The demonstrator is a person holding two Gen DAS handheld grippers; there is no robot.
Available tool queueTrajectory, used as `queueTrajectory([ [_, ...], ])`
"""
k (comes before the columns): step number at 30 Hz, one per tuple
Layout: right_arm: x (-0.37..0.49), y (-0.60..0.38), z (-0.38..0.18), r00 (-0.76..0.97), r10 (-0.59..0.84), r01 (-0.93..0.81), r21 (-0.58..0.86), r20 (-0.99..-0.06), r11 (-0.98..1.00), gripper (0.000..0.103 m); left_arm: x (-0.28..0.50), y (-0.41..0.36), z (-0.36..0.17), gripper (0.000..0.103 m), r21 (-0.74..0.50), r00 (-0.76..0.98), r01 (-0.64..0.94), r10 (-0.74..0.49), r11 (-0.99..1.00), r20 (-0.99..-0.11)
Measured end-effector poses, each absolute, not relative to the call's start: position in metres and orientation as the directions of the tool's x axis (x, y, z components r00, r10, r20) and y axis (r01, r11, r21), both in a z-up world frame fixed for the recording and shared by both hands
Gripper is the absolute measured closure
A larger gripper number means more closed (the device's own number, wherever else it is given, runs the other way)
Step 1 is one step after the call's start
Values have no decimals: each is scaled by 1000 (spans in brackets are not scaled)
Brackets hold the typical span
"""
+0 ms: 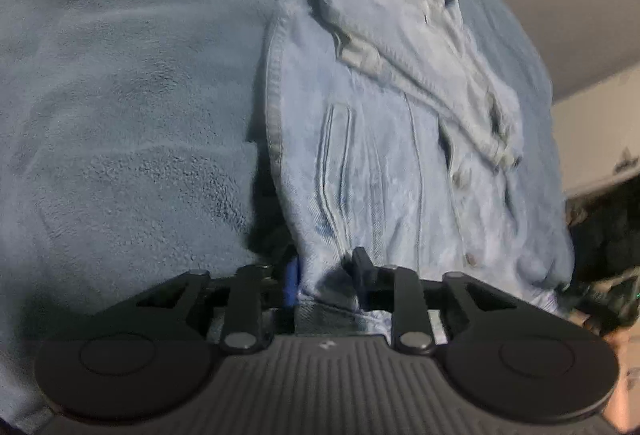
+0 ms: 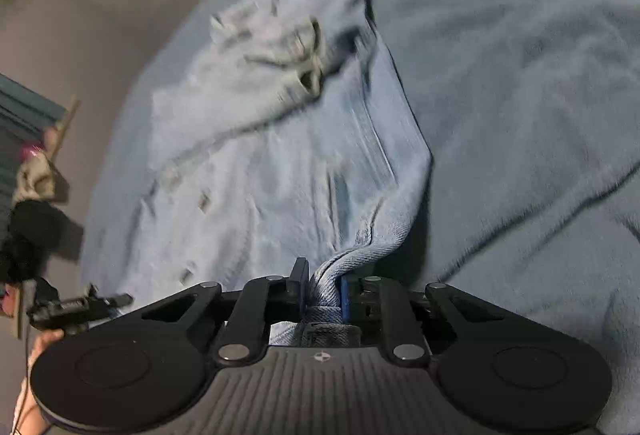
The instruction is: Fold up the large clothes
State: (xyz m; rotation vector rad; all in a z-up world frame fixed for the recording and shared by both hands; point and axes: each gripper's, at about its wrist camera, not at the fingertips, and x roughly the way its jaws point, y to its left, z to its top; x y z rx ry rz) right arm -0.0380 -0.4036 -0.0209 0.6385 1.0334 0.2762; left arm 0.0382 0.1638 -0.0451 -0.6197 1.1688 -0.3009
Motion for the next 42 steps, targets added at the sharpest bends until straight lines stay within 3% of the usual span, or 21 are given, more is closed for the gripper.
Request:
queueTrajectory([
  [2, -37, -408, -18, 524, 507, 85, 635, -684, 768, 87, 36, 173, -45, 93, -679, 418, -104, -588, 727, -693],
  [4, -37, -417, -15, 554, 518, 99, 670, -651, 736, 87, 34, 179, -43, 95, -723, 446, -107, -617, 683, -649],
  [7, -36, -419, -18, 530, 538, 98, 677, -656, 729, 87, 35, 170, -42, 94, -633, 414, -103, -545, 767, -729],
  [10, -32, -410, -25, 487, 526, 102, 643, -698, 759, 86, 38, 167, -41, 94, -597, 400, -94, -519, 797, -755],
  [12, -30, -406, -28, 452, 522, 102, 623, -724, 776, 82, 39, 166, -42, 85, -599, 385, -88, -528, 796, -757],
  [14, -31, -400, -31, 410, 521, 92, 603, -748, 793, 71, 41, 162, -45, 76, -583, 352, -78, -524, 809, -775],
  [15, -32, -395, -32, 390, 513, 83, 585, -764, 807, 59, 43, 157, -47, 73, -573, 342, -69, -520, 816, -783],
  [16, -32, -391, -33, 372, 501, 72, 563, -781, 823, 54, 43, 153, -47, 70, -565, 337, -55, -518, 823, -786],
  [20, -35, -382, -33, 333, 495, 26, 532, -803, 846, 46, 47, 138, -46, 48, -556, 295, 7, -533, 831, -793],
  [22, -35, -378, -36, 303, 473, 21, 502, -828, 865, 41, 45, 138, -43, 47, -580, 306, 32, -560, 814, -770],
  [24, -35, -375, -37, 293, 450, 18, 476, -843, 879, 41, 40, 151, -39, 47, -671, 362, 37, -636, 741, -682],
  [26, -37, -377, -32, 333, 468, 7, 498, -819, 867, 49, 38, 162, -41, 47, -740, 408, 17, -680, 672, -609],
  [30, -38, -397, -27, 423, 557, 49, 632, -714, 773, 70, 39, 162, -41, 47, -754, 425, 36, -692, 656, -583],
  [32, -37, -402, -31, 419, 566, 82, 650, -710, 755, 71, 39, 157, -39, 47, -747, 430, 61, -693, 662, -578],
  [39, -31, -376, -38, 300, 424, 63, 462, -854, 885, 51, 43, 144, -39, 47, -676, 431, 48, -626, 735, -650],
  [42, -34, -365, -41, 273, 361, 33, 383, -892, 923, 49, 47, 130, -47, 47, -522, 303, -28, -491, 852, -817],
])
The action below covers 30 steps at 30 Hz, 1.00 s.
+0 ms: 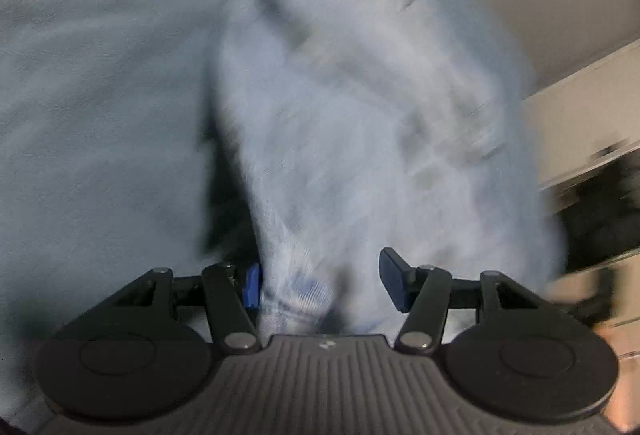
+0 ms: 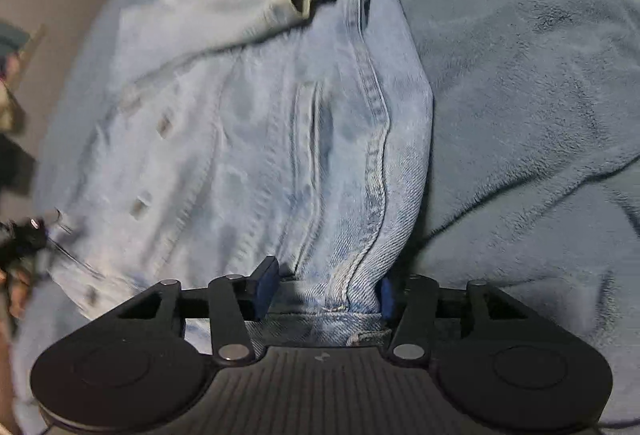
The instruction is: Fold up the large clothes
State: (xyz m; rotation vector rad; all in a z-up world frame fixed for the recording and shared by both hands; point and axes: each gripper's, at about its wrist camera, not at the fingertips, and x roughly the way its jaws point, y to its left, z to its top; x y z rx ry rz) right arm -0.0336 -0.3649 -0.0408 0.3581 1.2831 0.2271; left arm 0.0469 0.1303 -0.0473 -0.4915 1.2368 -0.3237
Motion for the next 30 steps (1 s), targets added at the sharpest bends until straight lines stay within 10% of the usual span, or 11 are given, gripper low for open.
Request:
queueTrajectory([
  [6, -41, -373, -35, 289, 422, 25, 447, -859, 894, 51, 39, 124, -45, 48, -518, 192, 30, -513, 855, -836],
  [10, -38, -377, -27, 380, 436, 22, 479, -816, 878, 89, 38, 131, -44, 77, -545, 257, 4, -527, 839, -810],
  [12, -39, -379, -23, 416, 459, 12, 510, -785, 860, 89, 35, 136, -36, 90, -598, 334, 25, -571, 801, -750],
  [30, 29, -416, 1, 718, 498, 81, 769, -486, 634, 90, 112, 152, -15, 91, -879, 626, -116, -653, 462, -426],
])
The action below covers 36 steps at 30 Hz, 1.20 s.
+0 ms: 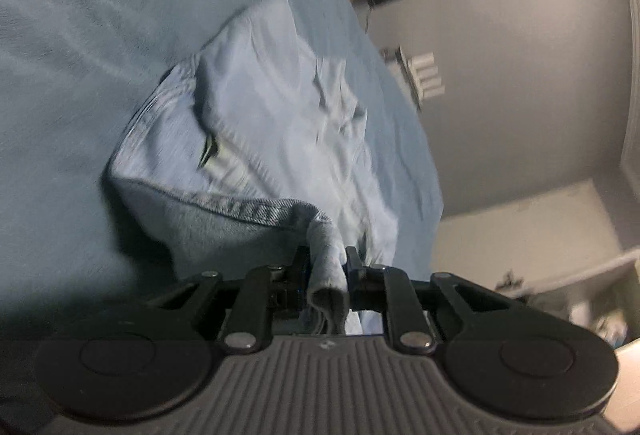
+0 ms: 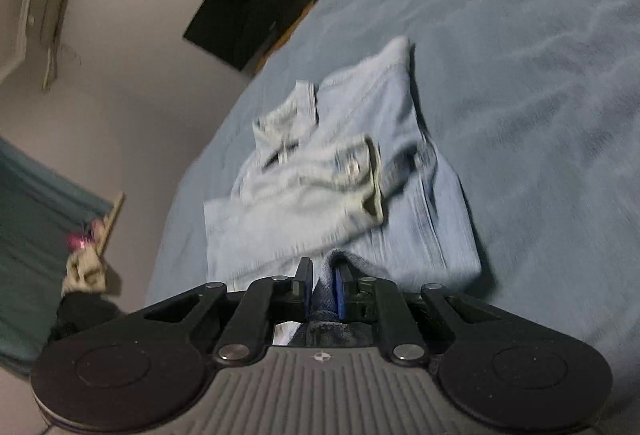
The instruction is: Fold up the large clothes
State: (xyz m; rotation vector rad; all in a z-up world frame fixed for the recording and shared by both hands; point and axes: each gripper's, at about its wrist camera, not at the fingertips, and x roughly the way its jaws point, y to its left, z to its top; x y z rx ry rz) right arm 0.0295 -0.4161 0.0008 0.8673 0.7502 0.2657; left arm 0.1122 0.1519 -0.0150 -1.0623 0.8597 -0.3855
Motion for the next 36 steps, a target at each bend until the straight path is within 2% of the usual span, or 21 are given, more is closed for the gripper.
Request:
queueTrajectory([
  [7, 82, -427, -10, 799, 452, 109, 834, -397, 540, 91, 166, 156, -18, 91, -906, 712, -167, -588, 388, -383],
  [13, 119, -438, -25, 861, 344, 145, 830, -374, 538, 95, 212, 157, -42, 91, -886, 728, -215, -537, 411, -426],
  [16, 130, -448, -36, 887, 310, 160, 858, -343, 489, 84, 230, 152, -54, 90, -874, 727, -180, -537, 452, -428],
  [17, 133, -449, -38, 885, 316, 150, 853, -342, 500, 78, 234, 149, -56, 86, -853, 723, -175, -524, 491, -450],
  [18, 136, -448, -38, 879, 313, 146, 829, -359, 540, 67, 236, 146, -58, 82, -839, 720, -168, -517, 517, -463],
  [19, 138, -446, -38, 876, 304, 139, 798, -375, 586, 64, 239, 146, -61, 78, -831, 719, -160, -514, 533, -468],
  [21, 144, -440, -35, 874, 287, 108, 731, -393, 674, 64, 241, 147, -67, 67, -823, 726, -151, -504, 547, -468],
  [23, 148, -437, -34, 880, 284, 74, 701, -380, 709, 60, 241, 154, -73, 62, -830, 736, -166, -493, 532, -463],
  [25, 151, -435, -33, 883, 292, 42, 682, -367, 730, 54, 242, 166, -81, 61, -865, 738, -180, -516, 468, -433],
  [28, 160, -429, -33, 867, 304, 15, 629, -395, 777, 52, 241, 176, -82, 59, -882, 736, -167, -540, 440, -408],
  [30, 166, -418, -33, 857, 301, -12, 569, -417, 822, 51, 235, 183, -71, 43, -835, 775, -159, -457, 527, -436],
  [31, 166, -413, -31, 854, 303, -30, 542, -423, 840, 51, 232, 188, -66, 40, -825, 794, -153, -429, 544, -430],
  [34, 173, -396, -28, 849, 306, -83, 463, -431, 882, 48, 231, 197, -61, 39, -831, 806, -97, -446, 548, -388],
  [36, 176, -388, -27, 849, 299, -105, 416, -435, 903, 46, 234, 192, -53, 39, -764, 795, -37, -444, 645, -414],
])
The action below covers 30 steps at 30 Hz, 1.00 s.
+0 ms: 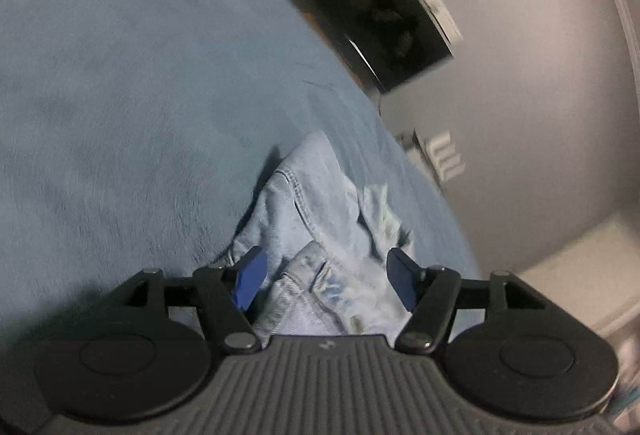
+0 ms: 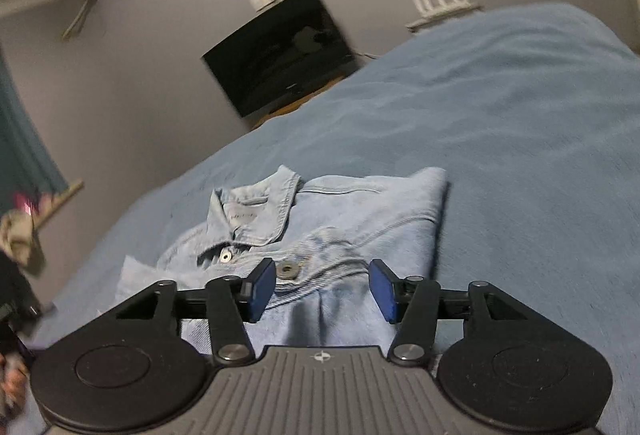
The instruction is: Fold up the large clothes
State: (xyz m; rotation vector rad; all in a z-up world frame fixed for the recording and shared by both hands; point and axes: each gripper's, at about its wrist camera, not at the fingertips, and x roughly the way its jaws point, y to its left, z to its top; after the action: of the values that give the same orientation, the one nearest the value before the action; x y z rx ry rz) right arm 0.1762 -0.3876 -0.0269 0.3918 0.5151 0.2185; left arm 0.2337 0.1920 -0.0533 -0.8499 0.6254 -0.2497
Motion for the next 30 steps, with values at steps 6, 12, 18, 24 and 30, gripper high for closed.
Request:
queueTrajectory([
  [6, 188, -378, -32, 849, 267, -104, 350, -457, 931, 45, 244, 147, -60, 39, -534, 748, 164, -457, 830, -481],
  [12, 195, -390, -40, 839, 302, -121, 386, -453, 914, 41, 250, 119, -77, 39, -381, 730, 257, -437, 888, -526],
  [18, 201, -395, -44, 801, 394, -190, 431, -452, 882, 41, 255, 121, -73, 50, -346, 731, 281, -433, 895, -527],
  [24, 207, -402, -53, 731, 493, -235, 503, -472, 832, 34, 258, 133, -80, 62, -385, 712, 275, -456, 881, -535],
  [30, 205, -408, -59, 736, 494, -232, 513, -464, 827, 30, 259, 146, -89, 63, -459, 687, 269, -503, 847, -524],
])
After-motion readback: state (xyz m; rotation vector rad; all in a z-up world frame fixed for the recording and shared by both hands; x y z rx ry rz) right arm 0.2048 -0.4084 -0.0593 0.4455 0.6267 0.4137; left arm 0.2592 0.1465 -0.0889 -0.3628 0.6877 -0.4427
